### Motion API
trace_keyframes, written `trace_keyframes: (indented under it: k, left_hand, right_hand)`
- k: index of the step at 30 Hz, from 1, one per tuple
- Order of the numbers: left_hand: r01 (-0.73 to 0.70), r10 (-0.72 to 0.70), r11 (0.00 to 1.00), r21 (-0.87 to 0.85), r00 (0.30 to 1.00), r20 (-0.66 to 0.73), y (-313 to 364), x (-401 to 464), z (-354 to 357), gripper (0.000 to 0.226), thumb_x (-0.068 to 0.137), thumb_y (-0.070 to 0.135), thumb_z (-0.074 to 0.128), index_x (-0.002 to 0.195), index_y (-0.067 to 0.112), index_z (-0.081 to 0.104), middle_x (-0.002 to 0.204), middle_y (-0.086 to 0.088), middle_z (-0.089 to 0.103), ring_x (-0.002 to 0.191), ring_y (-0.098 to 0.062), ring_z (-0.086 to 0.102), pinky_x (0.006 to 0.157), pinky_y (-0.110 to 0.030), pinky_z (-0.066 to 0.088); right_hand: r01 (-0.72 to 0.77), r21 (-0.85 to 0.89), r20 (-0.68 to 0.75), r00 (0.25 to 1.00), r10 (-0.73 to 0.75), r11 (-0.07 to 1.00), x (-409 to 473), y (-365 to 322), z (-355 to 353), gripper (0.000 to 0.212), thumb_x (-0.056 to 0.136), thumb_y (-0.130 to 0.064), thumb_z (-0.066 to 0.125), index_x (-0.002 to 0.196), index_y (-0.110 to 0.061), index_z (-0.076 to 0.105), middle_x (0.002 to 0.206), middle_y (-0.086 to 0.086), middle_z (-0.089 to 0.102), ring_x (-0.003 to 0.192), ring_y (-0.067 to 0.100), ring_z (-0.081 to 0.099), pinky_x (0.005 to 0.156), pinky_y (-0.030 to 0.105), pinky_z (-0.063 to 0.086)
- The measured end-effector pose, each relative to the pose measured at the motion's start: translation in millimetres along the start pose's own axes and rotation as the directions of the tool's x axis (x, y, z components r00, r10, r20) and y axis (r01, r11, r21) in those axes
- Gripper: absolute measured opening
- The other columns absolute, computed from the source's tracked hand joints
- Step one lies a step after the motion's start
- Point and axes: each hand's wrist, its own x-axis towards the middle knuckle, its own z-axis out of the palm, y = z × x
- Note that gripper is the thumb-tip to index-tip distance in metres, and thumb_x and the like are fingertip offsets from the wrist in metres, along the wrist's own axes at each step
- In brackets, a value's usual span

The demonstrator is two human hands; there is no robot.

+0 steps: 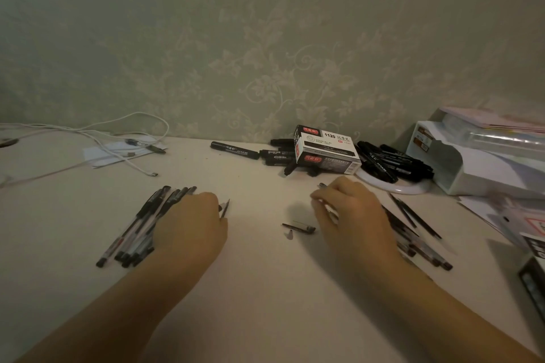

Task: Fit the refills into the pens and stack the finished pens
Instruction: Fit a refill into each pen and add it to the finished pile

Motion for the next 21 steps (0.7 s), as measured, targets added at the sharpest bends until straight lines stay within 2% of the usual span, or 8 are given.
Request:
trace_keyframes:
  k: [5, 8, 9, 11, 14, 16, 18, 21]
  left_hand:
    - [0.021, -0.021, 1.000, 0.005, 1.000, 0.021, 0.9, -0.5, -2.8, 0.032, 0.091, 0.026, 0.050, 0.063, 0.022, 0.035, 0.064, 0.005, 0.045, 0.057, -0.010, 0.044, 0.053, -0.026, 0.036]
    - [-0.046, 0.039, 0.994, -0.103, 0.997, -0.068, 8.5, -1.3, -8.1, 0.028, 0.090, 0.029, 0.053, 0.065, 0.021, 0.042, 0.062, 0.004, 0.049, 0.056, -0.012, 0.048, 0.049, -0.026, 0.032]
    - [-0.104, 0.082, 0.980, -0.172, 0.988, -0.129, 13.0, -1.6, -10.4, 0.026, 0.089, 0.031, 0.055, 0.066, 0.023, 0.045, 0.061, 0.004, 0.051, 0.056, -0.010, 0.050, 0.049, -0.025, 0.031]
    - [-0.222, 0.149, 0.896, -0.384, 0.966, -0.211, 24.1, -6.0, -12.9, 0.022, 0.086, 0.032, 0.059, 0.067, 0.028, 0.049, 0.059, 0.006, 0.053, 0.054, -0.004, 0.051, 0.047, -0.015, 0.031]
    - [-0.335, 0.264, 0.758, -0.560, 0.942, -0.207, 38.4, -16.9, -7.3, 0.023, 0.084, 0.030, 0.065, 0.066, 0.033, 0.051, 0.057, 0.012, 0.053, 0.056, 0.003, 0.051, 0.053, -0.008, 0.037]
    - [-0.376, 0.328, 0.733, -0.568, 0.926, -0.190, 41.5, -20.7, 0.8, 0.026, 0.084, 0.030, 0.065, 0.064, 0.034, 0.050, 0.059, 0.017, 0.053, 0.058, 0.001, 0.050, 0.054, -0.008, 0.036]
    - [-0.383, 0.351, 0.710, -0.591, 0.920, -0.174, 40.9, -20.2, 5.3, 0.017, 0.085, 0.035, 0.064, 0.071, 0.033, 0.055, 0.063, 0.016, 0.054, 0.060, -0.001, 0.050, 0.053, -0.010, 0.036]
    - [-0.368, 0.366, 0.685, -0.629, 0.920, -0.139, 37.4, -18.0, 8.0, 0.012, 0.087, 0.046, 0.059, 0.090, 0.034, 0.058, 0.071, 0.014, 0.055, 0.062, 0.004, 0.051, 0.053, -0.009, 0.037]
  right_hand:
    - [0.105, 0.094, -0.017, 0.994, -0.103, 0.990, -5.6, -9.9, 6.3, 0.011, 0.090, -0.014, 0.068, 0.098, -0.016, 0.076, 0.086, -0.005, 0.063, 0.079, 0.011, 0.054, 0.070, 0.022, 0.040]
    - [-0.011, 0.359, 0.005, 1.000, 0.010, 0.933, -3.4, -13.3, 3.9, 0.010, 0.092, -0.017, 0.067, 0.097, -0.020, 0.076, 0.085, -0.011, 0.066, 0.074, 0.004, 0.056, 0.067, 0.009, 0.041]
    - [-0.112, 0.485, 0.054, 0.994, 0.098, 0.867, -1.8, -15.0, 2.2, 0.009, 0.092, -0.020, 0.068, 0.096, -0.023, 0.075, 0.084, -0.013, 0.068, 0.076, 0.004, 0.060, 0.068, 0.010, 0.045]
    - [-0.337, 0.709, 0.239, 0.941, 0.239, 0.619, 0.6, -19.6, -0.4, 0.009, 0.089, -0.029, 0.070, 0.095, -0.025, 0.075, 0.083, -0.008, 0.073, 0.074, 0.003, 0.065, 0.067, 0.014, 0.051]
    - [-0.523, 0.803, 0.465, 0.849, 0.251, 0.286, 0.7, -23.5, 2.1, 0.028, 0.080, -0.036, 0.072, 0.101, -0.017, 0.074, 0.085, 0.002, 0.075, 0.072, 0.011, 0.068, 0.068, 0.021, 0.056]
    - [-0.547, 0.813, 0.506, 0.833, 0.223, 0.198, -1.4, -24.6, 5.2, 0.026, 0.081, -0.028, 0.072, 0.100, -0.011, 0.074, 0.087, 0.009, 0.074, 0.073, 0.017, 0.067, 0.072, 0.028, 0.058]
    - [-0.543, 0.813, 0.498, 0.836, 0.232, 0.210, -3.0, -23.1, 8.6, 0.014, 0.089, -0.017, 0.067, 0.097, -0.006, 0.072, 0.083, 0.010, 0.072, 0.071, 0.016, 0.066, 0.072, 0.028, 0.058]
    - [-0.531, 0.824, 0.437, 0.818, 0.373, 0.199, 0.6, -18.7, 9.1, 0.016, 0.100, -0.018, 0.054, 0.093, -0.008, 0.063, 0.076, 0.008, 0.072, 0.065, 0.014, 0.067, 0.064, 0.025, 0.056]
